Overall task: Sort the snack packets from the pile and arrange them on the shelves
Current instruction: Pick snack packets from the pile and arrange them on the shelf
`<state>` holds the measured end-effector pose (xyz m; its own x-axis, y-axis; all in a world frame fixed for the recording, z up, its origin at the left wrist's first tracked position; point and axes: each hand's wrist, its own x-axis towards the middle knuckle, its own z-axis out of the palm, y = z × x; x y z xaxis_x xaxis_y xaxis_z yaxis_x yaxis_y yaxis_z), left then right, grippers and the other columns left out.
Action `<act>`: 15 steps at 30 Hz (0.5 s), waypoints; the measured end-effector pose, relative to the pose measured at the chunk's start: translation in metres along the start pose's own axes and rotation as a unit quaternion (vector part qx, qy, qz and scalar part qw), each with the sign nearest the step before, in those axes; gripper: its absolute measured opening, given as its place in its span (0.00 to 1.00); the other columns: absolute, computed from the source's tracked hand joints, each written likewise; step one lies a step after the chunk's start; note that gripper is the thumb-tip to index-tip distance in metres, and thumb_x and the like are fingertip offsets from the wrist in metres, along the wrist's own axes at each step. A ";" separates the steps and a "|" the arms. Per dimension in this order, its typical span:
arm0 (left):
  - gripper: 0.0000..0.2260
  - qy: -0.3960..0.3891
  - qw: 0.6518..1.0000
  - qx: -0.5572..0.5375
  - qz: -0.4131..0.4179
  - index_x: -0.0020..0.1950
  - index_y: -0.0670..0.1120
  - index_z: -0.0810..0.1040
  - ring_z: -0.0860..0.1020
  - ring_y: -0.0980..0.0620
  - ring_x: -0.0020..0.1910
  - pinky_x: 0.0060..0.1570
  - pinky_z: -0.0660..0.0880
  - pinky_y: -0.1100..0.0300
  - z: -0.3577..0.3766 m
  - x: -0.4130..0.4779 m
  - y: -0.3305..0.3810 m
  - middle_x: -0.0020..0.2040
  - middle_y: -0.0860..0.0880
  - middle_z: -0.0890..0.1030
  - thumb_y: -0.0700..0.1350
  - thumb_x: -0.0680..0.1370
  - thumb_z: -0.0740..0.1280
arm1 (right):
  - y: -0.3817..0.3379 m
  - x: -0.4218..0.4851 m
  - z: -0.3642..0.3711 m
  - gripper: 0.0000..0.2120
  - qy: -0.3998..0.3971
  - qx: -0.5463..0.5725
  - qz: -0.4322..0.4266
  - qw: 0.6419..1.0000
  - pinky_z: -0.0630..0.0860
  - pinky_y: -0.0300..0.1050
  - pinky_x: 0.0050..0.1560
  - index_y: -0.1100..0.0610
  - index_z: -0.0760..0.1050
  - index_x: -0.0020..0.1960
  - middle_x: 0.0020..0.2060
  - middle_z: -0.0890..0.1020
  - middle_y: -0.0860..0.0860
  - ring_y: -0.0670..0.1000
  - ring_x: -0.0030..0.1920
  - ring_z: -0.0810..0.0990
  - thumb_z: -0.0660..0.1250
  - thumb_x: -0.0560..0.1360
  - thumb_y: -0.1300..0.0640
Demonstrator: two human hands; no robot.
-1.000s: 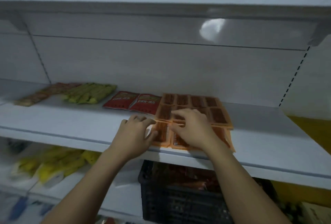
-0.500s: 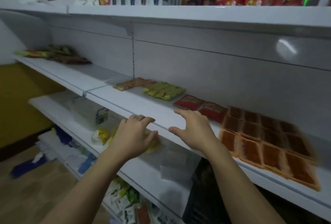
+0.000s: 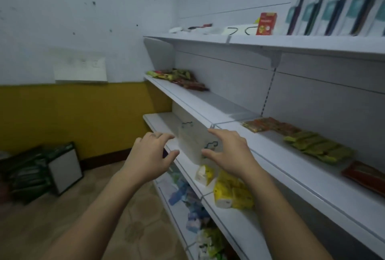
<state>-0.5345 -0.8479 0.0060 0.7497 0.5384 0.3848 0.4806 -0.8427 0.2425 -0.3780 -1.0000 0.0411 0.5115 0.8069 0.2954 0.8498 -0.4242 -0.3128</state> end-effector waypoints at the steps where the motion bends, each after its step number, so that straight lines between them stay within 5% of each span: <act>1: 0.22 -0.001 1.000 0.005 -0.011 0.72 0.55 0.68 0.70 0.51 0.66 0.61 0.69 0.51 -0.003 0.000 -0.014 0.67 0.54 0.74 0.62 0.80 0.59 | -0.010 0.010 0.008 0.33 -0.006 0.009 -0.007 1.000 0.60 0.51 0.72 0.45 0.63 0.76 0.72 0.69 0.45 0.51 0.73 0.64 0.67 0.75 0.38; 15: 0.23 -0.017 0.994 0.036 -0.102 0.72 0.56 0.67 0.69 0.51 0.67 0.62 0.66 0.51 0.003 0.039 -0.127 0.68 0.54 0.73 0.62 0.80 0.58 | -0.067 0.121 0.093 0.32 -0.048 0.058 -0.060 0.995 0.59 0.51 0.73 0.45 0.63 0.75 0.73 0.68 0.44 0.49 0.74 0.62 0.67 0.75 0.39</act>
<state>-0.5648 -0.7199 -0.0128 0.6472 0.6992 0.3037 0.6546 -0.7139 0.2487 -0.3849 -0.8353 0.0142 0.3874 0.8870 0.2512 0.8812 -0.2762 -0.3836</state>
